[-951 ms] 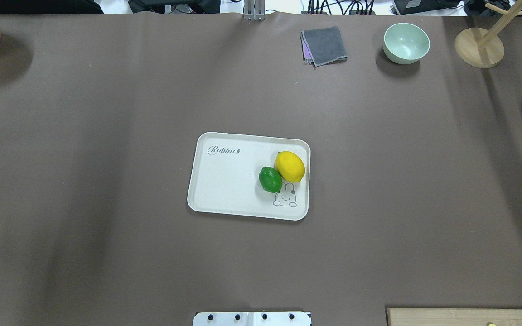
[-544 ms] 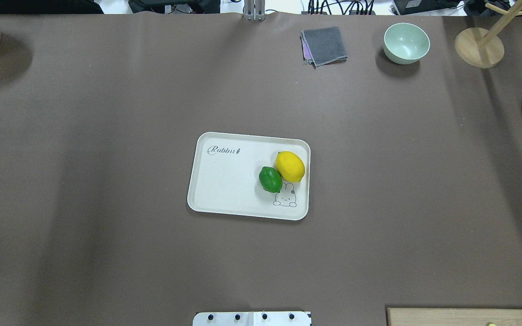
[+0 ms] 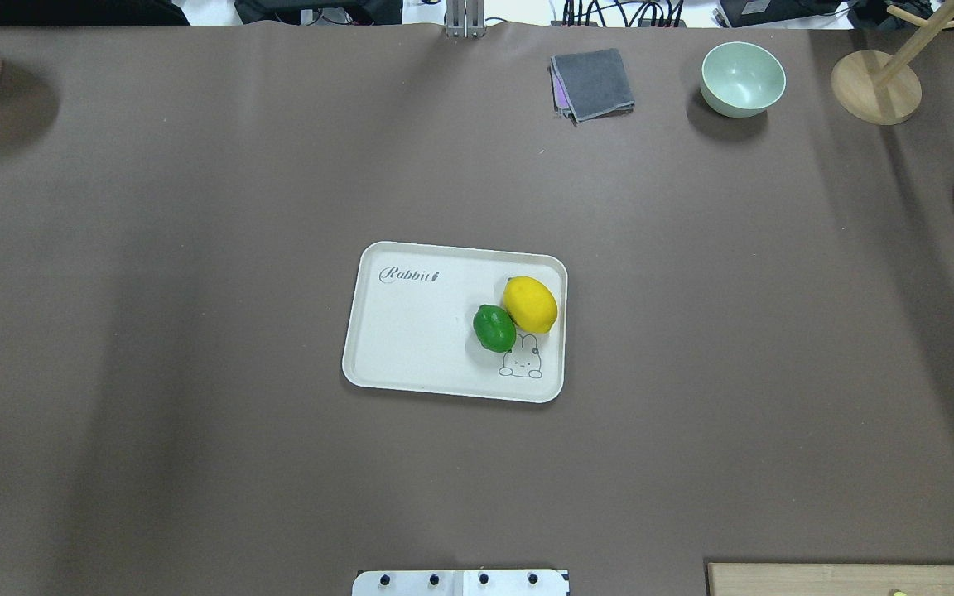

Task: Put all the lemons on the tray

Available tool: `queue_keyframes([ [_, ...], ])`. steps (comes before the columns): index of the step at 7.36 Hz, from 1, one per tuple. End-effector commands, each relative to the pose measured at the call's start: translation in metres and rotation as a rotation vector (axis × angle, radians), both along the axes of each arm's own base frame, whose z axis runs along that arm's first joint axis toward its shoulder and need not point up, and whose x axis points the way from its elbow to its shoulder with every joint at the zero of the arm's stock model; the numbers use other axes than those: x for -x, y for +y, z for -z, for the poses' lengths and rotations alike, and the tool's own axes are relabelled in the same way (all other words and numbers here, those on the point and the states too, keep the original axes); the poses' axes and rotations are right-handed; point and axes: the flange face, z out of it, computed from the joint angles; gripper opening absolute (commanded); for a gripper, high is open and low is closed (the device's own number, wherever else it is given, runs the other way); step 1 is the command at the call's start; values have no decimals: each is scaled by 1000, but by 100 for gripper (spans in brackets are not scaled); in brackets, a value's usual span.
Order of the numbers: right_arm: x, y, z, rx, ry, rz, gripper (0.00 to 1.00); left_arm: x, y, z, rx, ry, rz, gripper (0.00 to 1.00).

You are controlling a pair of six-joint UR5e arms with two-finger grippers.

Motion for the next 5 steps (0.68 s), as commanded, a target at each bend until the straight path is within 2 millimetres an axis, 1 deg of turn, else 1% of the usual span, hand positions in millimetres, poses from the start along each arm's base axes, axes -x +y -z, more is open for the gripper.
queue_keyframes([
  [1, 0, 0, 1, -2, -1, 0, 100, 0, -1, 1, -2, -1, 1, 98],
  [5, 0, -1, 2, -5, -3, 0, 100, 0, -3, 2, 4, -4, 5, 98],
])
